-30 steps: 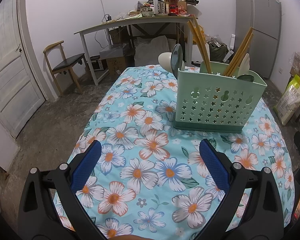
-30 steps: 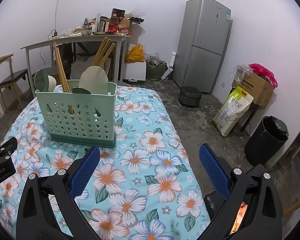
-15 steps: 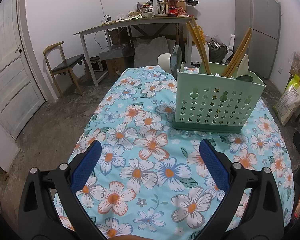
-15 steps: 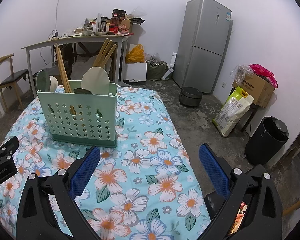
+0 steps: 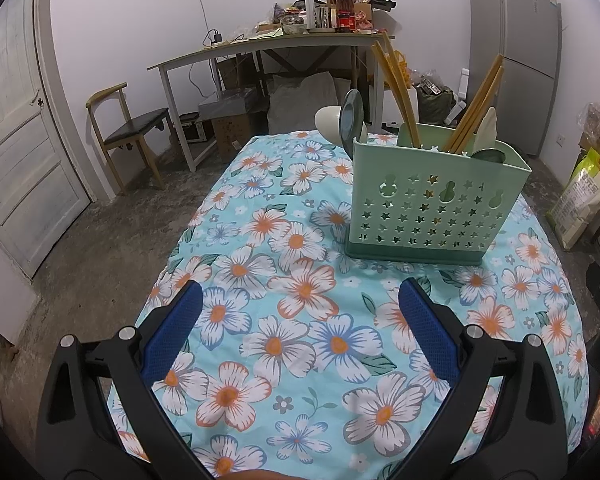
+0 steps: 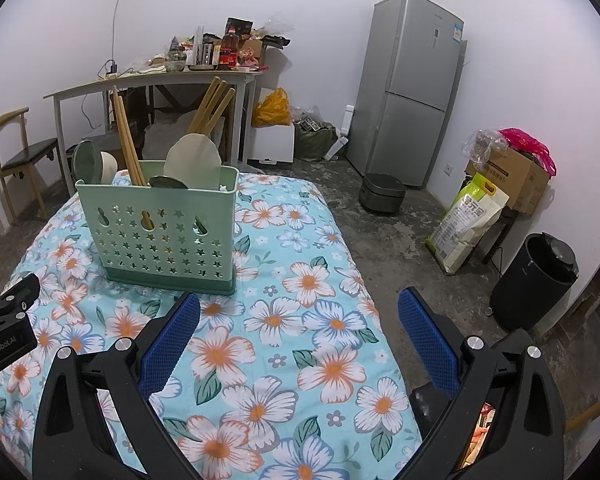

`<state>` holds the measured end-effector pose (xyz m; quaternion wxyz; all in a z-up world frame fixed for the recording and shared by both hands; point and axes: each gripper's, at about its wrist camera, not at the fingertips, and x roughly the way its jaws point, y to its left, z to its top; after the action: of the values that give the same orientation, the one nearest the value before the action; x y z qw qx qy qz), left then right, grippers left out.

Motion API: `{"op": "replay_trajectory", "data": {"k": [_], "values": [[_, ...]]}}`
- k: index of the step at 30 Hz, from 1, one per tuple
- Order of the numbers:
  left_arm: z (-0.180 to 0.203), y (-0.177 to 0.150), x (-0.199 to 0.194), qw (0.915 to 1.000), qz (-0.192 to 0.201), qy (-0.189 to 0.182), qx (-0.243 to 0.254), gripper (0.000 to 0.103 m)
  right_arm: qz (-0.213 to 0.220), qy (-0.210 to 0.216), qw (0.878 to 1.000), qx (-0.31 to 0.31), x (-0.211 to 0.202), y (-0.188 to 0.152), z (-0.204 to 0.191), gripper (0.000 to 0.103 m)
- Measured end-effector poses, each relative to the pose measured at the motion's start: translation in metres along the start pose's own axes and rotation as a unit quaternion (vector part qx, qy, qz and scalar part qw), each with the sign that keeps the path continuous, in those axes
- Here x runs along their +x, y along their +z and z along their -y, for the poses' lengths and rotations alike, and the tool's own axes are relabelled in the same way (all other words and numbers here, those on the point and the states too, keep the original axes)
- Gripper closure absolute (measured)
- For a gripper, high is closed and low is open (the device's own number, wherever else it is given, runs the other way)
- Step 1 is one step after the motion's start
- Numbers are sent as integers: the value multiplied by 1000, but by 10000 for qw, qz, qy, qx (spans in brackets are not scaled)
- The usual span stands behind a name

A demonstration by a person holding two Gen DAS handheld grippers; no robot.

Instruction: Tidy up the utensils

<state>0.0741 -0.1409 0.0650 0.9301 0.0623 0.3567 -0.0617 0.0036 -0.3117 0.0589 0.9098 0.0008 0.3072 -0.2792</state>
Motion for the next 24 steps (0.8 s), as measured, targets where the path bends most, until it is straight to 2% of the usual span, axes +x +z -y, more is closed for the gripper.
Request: {"op": "replay_trajectory", "data": {"k": [24], "values": [[0, 0, -1, 10000, -14, -12, 21, 8, 2, 18, 10000, -16, -2, 0, -2, 6]]}}
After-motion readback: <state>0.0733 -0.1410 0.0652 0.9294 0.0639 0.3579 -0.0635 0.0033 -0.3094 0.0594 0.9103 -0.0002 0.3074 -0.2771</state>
